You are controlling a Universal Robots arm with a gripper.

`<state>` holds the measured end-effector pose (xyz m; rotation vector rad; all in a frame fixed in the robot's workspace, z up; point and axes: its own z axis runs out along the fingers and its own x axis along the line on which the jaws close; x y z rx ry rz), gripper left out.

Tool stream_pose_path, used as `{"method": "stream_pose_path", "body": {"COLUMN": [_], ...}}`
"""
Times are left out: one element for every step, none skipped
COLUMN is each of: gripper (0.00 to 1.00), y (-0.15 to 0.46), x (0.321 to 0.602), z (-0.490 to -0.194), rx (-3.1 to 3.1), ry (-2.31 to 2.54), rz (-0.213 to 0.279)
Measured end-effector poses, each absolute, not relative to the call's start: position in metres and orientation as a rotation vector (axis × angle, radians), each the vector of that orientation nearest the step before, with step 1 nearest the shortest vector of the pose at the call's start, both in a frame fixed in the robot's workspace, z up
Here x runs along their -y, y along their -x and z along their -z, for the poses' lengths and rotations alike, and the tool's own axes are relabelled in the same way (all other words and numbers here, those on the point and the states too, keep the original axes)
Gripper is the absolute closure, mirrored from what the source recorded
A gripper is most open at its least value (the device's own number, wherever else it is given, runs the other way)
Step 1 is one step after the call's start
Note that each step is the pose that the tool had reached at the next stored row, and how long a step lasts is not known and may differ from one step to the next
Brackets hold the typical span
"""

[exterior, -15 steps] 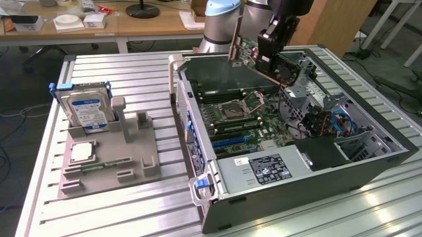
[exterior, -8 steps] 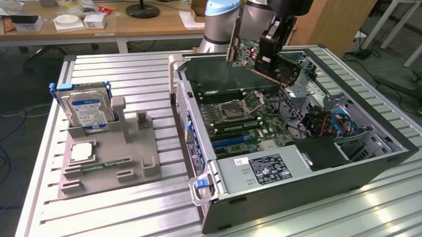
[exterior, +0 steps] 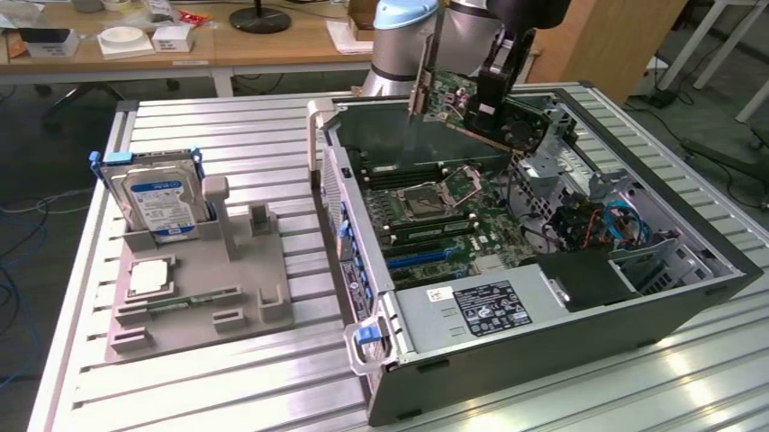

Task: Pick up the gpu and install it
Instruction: 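Insert the gpu into the slot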

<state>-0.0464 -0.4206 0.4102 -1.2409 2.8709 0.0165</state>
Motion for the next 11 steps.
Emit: {"method": "stream_pose_path", "body": {"gripper": [0.73,0.73,0.73,0.73,0.73,0.73,0.73,0.73,0.73,0.73,0.73], "y": [0.0464,0.0464,0.0465,0.0465,0.0465,0.0465,0.0466,0.0466,0.0466,0.0467,0.0467], "x": [0.4207,0.4207,0.4207,0.4208,0.4208,0.4208,0.4209,0.4210,0.4212,0.4213,0.4215], "z": [-0.4102,-0.4102,-0.4102,-0.4102,-0.4102,-0.4102,-0.4102,-0.4102,-0.4102,-0.4101,-0.4101], "rx": [-2.863,-2.857,-2.850,-2.843,-2.835,-2.827,-2.819,-2.812,-2.805,-2.798,-2.791], "ry": [1.258,1.274,1.289,1.305,1.321,1.339,1.355,1.369,1.384,1.398,1.413], "rz": [-0.017,-0.017,-0.017,-0.017,-0.017,-0.017,-0.017,-0.018,-0.018,-0.018,-0.018]}}
